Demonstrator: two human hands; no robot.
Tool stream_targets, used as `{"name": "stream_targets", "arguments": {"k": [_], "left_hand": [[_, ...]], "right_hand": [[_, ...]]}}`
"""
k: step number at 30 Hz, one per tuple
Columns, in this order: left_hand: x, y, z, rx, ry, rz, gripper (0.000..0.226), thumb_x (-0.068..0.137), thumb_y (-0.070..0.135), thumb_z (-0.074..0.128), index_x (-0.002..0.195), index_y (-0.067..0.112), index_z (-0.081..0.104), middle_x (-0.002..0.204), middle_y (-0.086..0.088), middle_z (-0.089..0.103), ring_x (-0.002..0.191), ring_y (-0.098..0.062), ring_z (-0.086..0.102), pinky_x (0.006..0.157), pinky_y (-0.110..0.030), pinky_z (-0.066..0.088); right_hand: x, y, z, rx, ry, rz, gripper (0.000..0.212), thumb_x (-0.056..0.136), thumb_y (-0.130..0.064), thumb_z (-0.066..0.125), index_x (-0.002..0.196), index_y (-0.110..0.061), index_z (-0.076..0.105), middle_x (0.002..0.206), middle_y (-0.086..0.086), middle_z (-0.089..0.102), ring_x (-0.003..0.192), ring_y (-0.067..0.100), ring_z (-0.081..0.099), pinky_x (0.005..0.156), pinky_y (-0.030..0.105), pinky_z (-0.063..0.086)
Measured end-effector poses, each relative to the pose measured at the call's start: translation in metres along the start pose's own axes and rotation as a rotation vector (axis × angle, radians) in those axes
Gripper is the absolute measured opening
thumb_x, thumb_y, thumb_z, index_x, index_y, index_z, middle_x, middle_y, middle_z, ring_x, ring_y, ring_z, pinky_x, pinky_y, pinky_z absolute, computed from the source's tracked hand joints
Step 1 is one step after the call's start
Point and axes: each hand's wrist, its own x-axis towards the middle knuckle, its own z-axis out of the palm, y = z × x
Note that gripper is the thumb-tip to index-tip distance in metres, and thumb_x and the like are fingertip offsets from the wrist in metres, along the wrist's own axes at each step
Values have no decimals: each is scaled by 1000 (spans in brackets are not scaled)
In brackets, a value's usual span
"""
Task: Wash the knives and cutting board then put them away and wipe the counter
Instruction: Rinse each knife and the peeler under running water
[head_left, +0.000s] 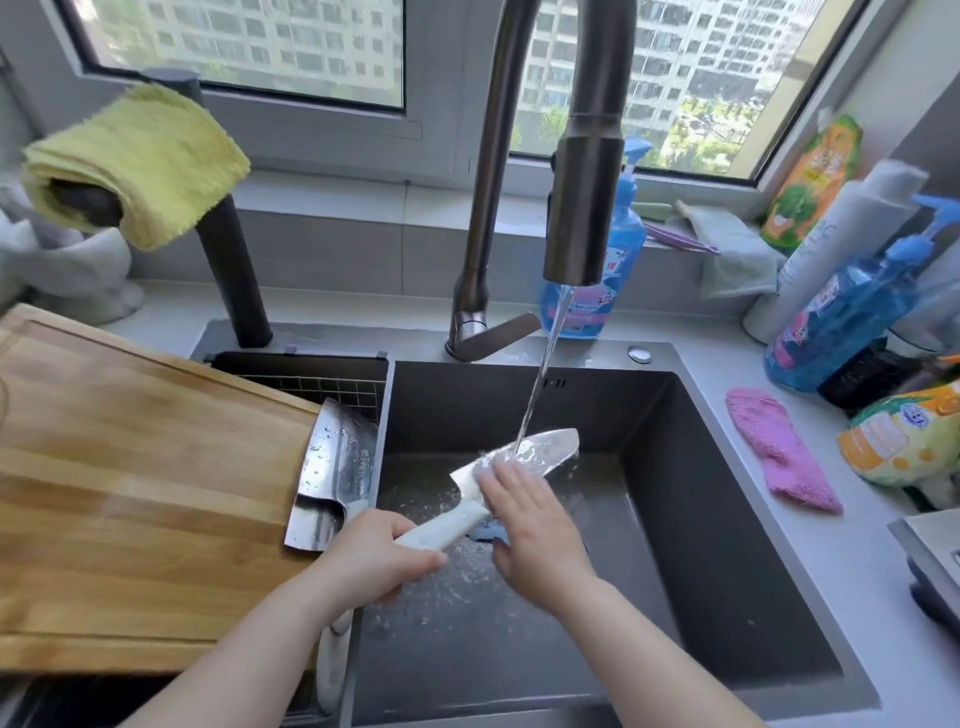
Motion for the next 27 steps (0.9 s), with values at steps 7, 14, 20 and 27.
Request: {"name": "stream_targets", "arguments": {"k": [7,14,20,27], "left_hand": [[2,5,7,1,-40,-6,13,75,20,73,68,17,62,34,8,50,34,-7,42,40,-19,34],[3,5,9,-9,-56,-17,12,76,20,72,68,16,63,36,8,52,35,-8,43,40,-19,35],[2,6,9,56,-96,1,18,75,21,71,61,17,60,34,8,50,30,-3,41,37,-15,33],[0,3,8,7,-81,5,20,76,19,72,61,18,59,35,8,51,31,-3,41,38,-17,34]], "right_hand": [[2,26,-13,57,-24,333,69,87,-14,47,147,-11,12,157,4,8,146,17,5,118,31,2],[-15,11,8,6,15,-24,71,54,-21,60,122,-17,44,123,0,63,113,17,61,96,31,45],[-1,32,-1,49,-9,296,73,80,-12,56,145,-7,22,155,10,18,144,20,16,117,31,8],[-9,10,6,-50,70,85,96,32,-10,80,122,-12,47,127,3,60,112,20,62,108,29,29]]}}
